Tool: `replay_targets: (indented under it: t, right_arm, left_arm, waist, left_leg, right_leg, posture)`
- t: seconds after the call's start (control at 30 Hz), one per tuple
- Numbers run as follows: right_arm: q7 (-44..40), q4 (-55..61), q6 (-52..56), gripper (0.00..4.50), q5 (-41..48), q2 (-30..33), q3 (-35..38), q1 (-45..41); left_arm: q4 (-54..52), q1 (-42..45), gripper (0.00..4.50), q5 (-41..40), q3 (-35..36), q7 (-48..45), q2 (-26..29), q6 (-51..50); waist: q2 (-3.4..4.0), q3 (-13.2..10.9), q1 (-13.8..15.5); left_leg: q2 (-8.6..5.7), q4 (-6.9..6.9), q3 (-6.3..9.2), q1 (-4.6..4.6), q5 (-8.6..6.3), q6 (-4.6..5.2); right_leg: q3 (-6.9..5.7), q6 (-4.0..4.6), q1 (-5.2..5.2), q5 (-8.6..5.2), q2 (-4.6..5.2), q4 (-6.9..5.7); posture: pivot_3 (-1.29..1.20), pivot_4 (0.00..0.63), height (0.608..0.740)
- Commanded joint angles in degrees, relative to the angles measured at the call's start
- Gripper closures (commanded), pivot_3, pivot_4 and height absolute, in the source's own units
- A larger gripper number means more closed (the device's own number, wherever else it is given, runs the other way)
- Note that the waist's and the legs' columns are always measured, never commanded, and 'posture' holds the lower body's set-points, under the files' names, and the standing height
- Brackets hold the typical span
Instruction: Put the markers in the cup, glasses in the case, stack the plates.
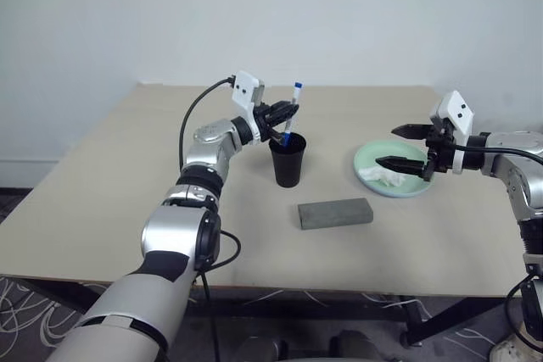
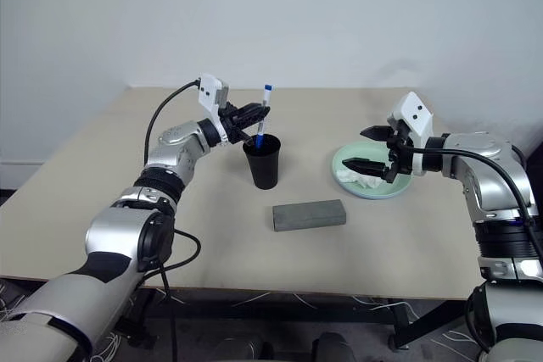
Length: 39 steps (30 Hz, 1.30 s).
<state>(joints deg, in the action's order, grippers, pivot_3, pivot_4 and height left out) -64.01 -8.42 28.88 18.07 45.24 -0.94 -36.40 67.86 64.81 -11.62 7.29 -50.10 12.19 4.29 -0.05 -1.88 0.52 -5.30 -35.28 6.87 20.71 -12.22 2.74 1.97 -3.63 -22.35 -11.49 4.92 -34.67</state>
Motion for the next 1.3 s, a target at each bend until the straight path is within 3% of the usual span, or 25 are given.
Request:
replay_targets:
  t: [0.03,0.7,1.13,1.3]
  right_arm:
    - [0.02,1.73,-0.31,0.00,0.95,0.37,1.69,-0.84]
    - [-0.09,2.41,0.15,0.00,1.68,0.61,1.92,-0.68]
    - [0.26,2.78,0.33,0.00,1.92,0.81,2.06,-0.44]
    - [0.40,3.12,0.55,0.00,2.03,0.78,2.13,-0.26]
  left_arm:
    - [-0.37,0.46,4.41,0.00,1.25,1.46,0.01,1.96]
    - [0.71,-1.98,4.41,1.51,1.47,4.89,-2.27,7.31]
    - [0.75,-2.71,0.02,1.68,1.38,5.98,-2.76,7.60]
    - [-0.70,-1.86,0.02,0.70,1.65,2.40,-1.27,5.78]
  waist:
    - [0.00,0.00,0.00]
    - [0.00,0.01,0.00]
    - [-0.01,0.01,0.00]
    - [-0.01,0.01,-0.01]
  left_leg:
    - [0.00,0.00,0.00,0.00,0.00,0.00]
    - [-0.01,-0.01,0.00,-0.01,0.00,0.00]
    - [-0.01,-0.01,0.00,-0.01,0.00,0.00]
    - [-0.01,-0.01,-0.01,-0.01,0.00,0.00]
  right_leg:
    - [0.00,0.00,0.00,0.00,0.00,0.00]
    - [0.00,0.00,0.02,0.00,0.01,0.01]
    - [-0.01,0.00,0.03,0.00,0.00,0.00]
    - [0.00,0.00,0.02,0.00,0.00,0.00]
  posture:
    - [0.00,0.000,0.732]
    - [0.00,0.000,0.732]
    - [0.00,0.000,0.732]
    - [0.00,0.000,0.732]
